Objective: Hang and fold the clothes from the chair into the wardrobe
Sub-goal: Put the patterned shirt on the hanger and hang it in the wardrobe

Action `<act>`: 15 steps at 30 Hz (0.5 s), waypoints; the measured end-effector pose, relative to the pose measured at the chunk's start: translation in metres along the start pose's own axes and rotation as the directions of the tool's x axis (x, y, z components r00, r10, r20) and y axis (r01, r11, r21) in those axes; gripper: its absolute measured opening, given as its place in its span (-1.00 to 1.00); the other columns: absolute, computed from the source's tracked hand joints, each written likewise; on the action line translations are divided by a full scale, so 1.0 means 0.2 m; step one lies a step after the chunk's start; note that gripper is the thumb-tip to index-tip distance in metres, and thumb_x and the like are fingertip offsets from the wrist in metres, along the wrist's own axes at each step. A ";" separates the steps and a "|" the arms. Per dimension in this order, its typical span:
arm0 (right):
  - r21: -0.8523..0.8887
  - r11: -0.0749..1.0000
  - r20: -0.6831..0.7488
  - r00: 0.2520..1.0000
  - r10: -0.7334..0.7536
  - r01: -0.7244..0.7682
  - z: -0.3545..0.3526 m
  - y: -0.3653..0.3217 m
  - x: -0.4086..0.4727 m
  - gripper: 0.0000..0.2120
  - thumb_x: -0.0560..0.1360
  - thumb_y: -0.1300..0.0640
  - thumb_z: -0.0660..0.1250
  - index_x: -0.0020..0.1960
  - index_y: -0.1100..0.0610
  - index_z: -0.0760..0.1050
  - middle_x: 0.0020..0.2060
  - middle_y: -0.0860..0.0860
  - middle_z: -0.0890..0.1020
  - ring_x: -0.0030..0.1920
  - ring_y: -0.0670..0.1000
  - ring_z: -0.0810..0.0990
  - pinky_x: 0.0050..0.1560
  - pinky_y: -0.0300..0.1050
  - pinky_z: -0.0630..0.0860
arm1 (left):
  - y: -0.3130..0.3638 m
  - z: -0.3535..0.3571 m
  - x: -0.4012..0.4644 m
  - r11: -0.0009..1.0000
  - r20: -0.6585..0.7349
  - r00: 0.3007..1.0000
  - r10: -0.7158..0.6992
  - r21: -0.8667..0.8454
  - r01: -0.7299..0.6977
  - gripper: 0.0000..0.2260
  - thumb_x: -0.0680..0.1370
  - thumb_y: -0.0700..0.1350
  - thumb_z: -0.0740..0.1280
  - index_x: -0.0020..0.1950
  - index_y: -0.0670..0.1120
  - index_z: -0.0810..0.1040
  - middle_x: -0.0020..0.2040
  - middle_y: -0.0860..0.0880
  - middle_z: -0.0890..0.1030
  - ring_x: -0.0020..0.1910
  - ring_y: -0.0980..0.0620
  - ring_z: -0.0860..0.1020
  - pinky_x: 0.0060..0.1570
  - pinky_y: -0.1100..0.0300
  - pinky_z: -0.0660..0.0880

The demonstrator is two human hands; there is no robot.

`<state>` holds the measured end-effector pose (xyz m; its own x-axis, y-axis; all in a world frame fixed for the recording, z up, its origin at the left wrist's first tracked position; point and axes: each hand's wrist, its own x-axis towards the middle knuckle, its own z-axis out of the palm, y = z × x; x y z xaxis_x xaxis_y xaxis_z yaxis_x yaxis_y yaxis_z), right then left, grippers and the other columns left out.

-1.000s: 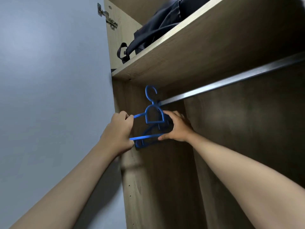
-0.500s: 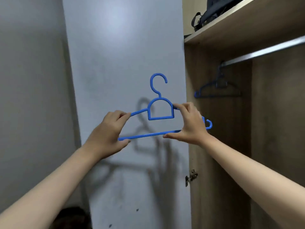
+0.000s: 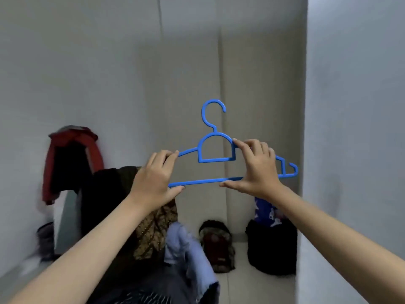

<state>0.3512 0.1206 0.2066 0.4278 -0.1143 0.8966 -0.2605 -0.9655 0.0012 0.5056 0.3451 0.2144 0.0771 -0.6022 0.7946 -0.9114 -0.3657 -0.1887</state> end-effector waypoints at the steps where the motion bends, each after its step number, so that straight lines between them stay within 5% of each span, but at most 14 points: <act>1: 0.016 1.000 0.028 1.000 -0.007 0.007 0.08 -0.11 0.02 0.07 0.06 -0.53 0.31 0.41 0.06 0.33 0.08 0.03 0.45 0.03 0.07 0.41 0.03 0.00 0.30 | -0.10 -0.03 -0.07 0.999 0.024 1.000 -0.019 0.030 0.018 -0.21 0.16 0.01 0.62 0.30 -0.24 0.45 0.06 -0.12 0.51 -0.01 -0.14 0.52 -0.31 -0.01 0.60; 7: 0.173 0.985 0.228 0.974 -0.022 -0.018 0.52 -0.60 0.16 0.16 0.04 -0.60 0.23 0.49 -0.03 0.16 0.10 0.00 0.39 0.11 0.03 0.36 0.12 -0.02 0.25 | -0.63 -0.08 -0.38 0.988 0.077 0.992 -0.104 0.120 0.094 -0.25 0.20 0.05 0.60 0.30 -0.22 0.46 0.08 -0.11 0.53 0.03 -0.12 0.51 -0.35 0.09 0.58; 11: 0.450 0.881 0.310 0.951 0.003 -0.149 0.77 -0.76 0.29 -0.15 0.24 -0.43 0.37 0.43 -0.13 0.26 0.13 -0.18 0.52 0.10 -0.10 0.50 0.25 0.09 0.36 | -0.87 0.01 -0.46 0.983 0.101 0.987 -0.125 0.149 0.109 -0.23 0.19 0.04 0.61 0.30 -0.22 0.46 0.08 -0.10 0.52 0.01 -0.11 0.51 -0.39 0.09 0.59; 15: 0.593 0.776 0.312 0.950 0.023 -0.214 1.08 -0.82 0.41 -0.48 0.41 -0.25 0.37 0.34 -0.20 0.38 -0.20 -0.23 0.54 -0.15 -0.19 0.54 0.16 0.12 0.48 | -1.06 0.21 -0.48 0.978 0.122 0.981 -0.149 0.167 0.128 -0.21 0.18 0.04 0.62 0.31 -0.23 0.46 0.08 -0.10 0.53 0.00 -0.08 0.51 -0.42 0.17 0.55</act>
<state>0.6162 0.2194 0.1844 0.6708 -0.2036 0.7132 0.2198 -0.8638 -0.4533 0.7085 0.4508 0.1552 0.2606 -0.6228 0.7377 -0.8137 -0.5529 -0.1794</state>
